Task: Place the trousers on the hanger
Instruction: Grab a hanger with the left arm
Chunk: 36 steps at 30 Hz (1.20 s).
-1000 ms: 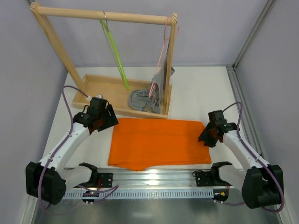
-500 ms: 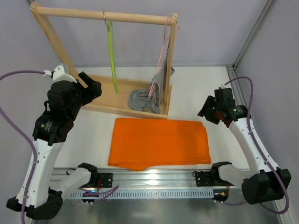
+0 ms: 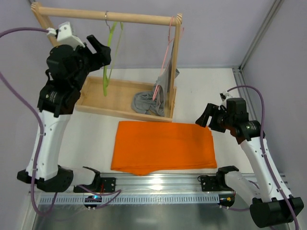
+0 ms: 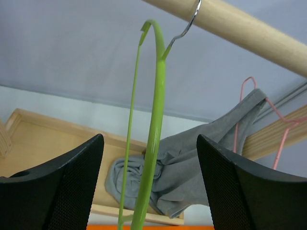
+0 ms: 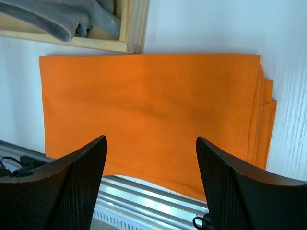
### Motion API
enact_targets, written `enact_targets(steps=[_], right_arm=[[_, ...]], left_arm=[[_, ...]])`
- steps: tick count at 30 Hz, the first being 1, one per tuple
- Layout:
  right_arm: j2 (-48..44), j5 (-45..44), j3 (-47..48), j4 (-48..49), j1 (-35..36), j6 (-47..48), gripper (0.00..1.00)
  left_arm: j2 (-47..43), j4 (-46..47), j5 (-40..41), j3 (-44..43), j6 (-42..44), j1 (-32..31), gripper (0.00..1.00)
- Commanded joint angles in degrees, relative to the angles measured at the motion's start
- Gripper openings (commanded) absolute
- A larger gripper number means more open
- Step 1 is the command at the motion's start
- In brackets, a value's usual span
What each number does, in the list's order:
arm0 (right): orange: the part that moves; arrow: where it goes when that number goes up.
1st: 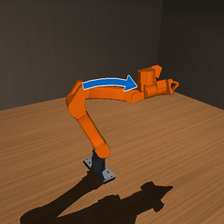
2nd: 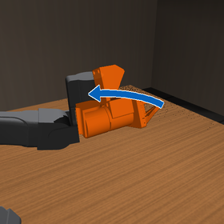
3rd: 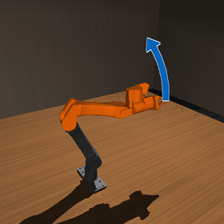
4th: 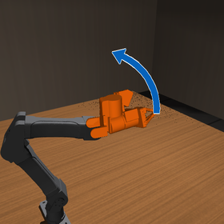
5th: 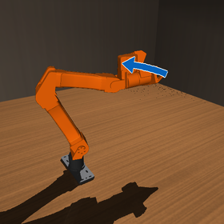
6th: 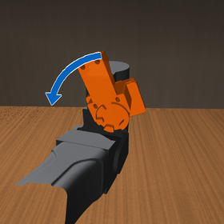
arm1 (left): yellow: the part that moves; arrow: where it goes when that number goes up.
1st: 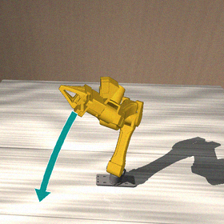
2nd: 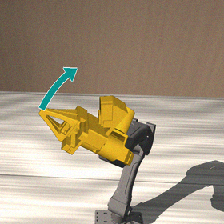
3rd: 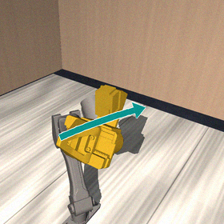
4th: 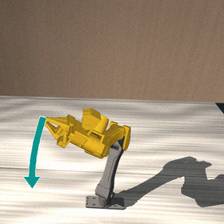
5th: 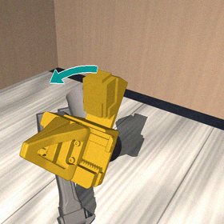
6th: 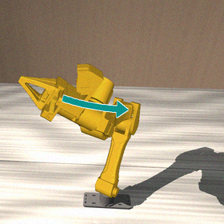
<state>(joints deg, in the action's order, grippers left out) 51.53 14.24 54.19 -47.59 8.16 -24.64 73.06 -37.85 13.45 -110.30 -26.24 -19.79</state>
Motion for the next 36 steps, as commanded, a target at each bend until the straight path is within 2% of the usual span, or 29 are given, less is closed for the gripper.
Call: enact_targets(steps=[1,6,9,10,13,18,23,29,36], right_arm=[[-2.0,4.3,0.6,1.8,0.2,2.5,0.77],[-3.0,5.5,0.7,0.6,0.2,4.7,0.77],[-3.8,5.4,0.4,0.1,0.2,5.5,0.77],[-4.2,5.4,0.1,0.0,0.2,5.6,0.77],[-4.9,6.2,-0.1,0.0,0.2,5.3,0.77],[-6.4,5.3,-0.1,0.6,0.3,4.5,0.77],[-6.4,4.2,0.2,0.4,0.2,4.3,0.77],[-6.7,3.1,-0.1,0.3,0.3,3.4,0.77],[-7.2,2.5,-0.1,-0.3,0.3,2.5,0.77]], left_arm=[[3.8,2.0,-1.0,-2.5,3.3,-1.3,0.78],[6.8,4.2,3.0,-0.5,8.0,-3.7,0.73],[6.1,6.7,4.5,3.4,8.4,-4.0,0.62],[5.9,7.2,4.9,4.3,8.7,-4.2,0.50],[4.3,9.9,8.3,7.4,9.6,-4.9,0.28],[2.6,14.8,8.6,9.6,11.2,-5.0,0.02],[0.1,23.3,6.2,12.7,13.5,-5.0,0.00],[-1.4,26.5,3.6,13.0,14.9,-5.0,0.00],[-4.4,23.2,4.8,14.7,12.7,-5.0,0.00]])
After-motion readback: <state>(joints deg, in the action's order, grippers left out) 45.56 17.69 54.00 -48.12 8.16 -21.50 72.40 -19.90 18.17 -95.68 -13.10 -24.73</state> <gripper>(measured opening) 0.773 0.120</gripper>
